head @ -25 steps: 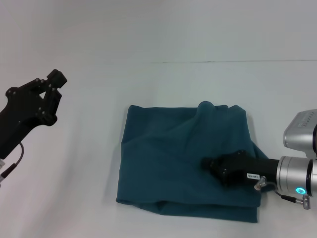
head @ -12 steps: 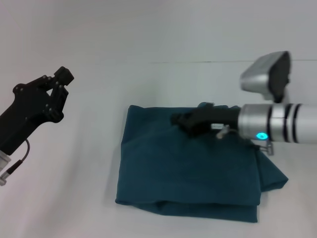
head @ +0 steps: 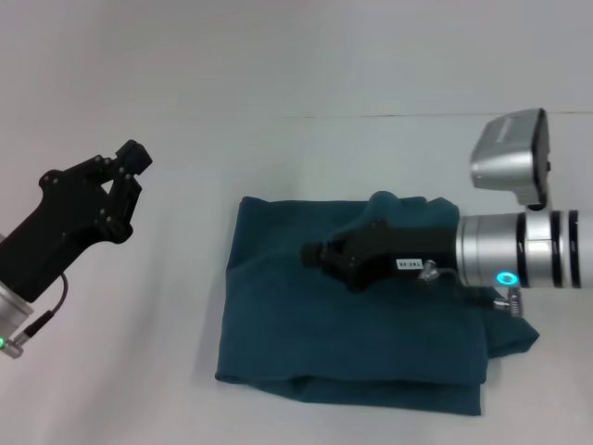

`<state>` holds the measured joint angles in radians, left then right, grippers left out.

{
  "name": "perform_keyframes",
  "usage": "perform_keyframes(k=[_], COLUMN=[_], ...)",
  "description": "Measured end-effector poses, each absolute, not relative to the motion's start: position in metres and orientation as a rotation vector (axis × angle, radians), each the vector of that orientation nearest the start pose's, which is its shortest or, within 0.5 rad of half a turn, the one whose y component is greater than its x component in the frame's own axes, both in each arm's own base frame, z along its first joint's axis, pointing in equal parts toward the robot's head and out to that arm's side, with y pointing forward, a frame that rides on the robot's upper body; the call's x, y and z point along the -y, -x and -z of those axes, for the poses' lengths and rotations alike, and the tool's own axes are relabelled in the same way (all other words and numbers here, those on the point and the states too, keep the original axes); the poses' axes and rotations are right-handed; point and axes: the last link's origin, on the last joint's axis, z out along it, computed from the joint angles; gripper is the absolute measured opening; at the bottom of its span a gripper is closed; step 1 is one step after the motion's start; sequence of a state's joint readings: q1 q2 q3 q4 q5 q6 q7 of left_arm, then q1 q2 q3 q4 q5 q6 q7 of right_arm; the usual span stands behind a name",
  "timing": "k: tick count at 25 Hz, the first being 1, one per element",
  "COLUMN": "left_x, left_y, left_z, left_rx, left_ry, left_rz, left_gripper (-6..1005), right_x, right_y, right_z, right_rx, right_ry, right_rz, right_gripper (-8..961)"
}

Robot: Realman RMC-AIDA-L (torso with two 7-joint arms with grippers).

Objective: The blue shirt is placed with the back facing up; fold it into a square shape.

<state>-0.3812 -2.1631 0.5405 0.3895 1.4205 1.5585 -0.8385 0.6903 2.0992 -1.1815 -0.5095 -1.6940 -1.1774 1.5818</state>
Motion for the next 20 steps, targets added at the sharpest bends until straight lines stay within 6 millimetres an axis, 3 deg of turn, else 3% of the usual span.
perform_keyframes(k=[3, 10, 20], left_x=[-0.302, -0.299, -0.289], left_y=[0.284, 0.294, 0.303], left_z=[-0.007, -0.035, -0.035], left_rx=[0.477, 0.518, 0.561], left_ry=[2.002, 1.993, 1.977], left_rz=[1.173, 1.185, 1.172], left_gripper=[42, 42, 42], right_x=[-0.36, -0.349, -0.344], right_y=[-0.196, -0.185, -0.179], right_z=[0.073, 0.085, 0.095], right_rx=[-0.817, -0.839, -1.006], right_ry=[2.827, 2.953, 2.958], right_rz=[-0.619, -0.536, -0.504], right_gripper=[31, 32, 34])
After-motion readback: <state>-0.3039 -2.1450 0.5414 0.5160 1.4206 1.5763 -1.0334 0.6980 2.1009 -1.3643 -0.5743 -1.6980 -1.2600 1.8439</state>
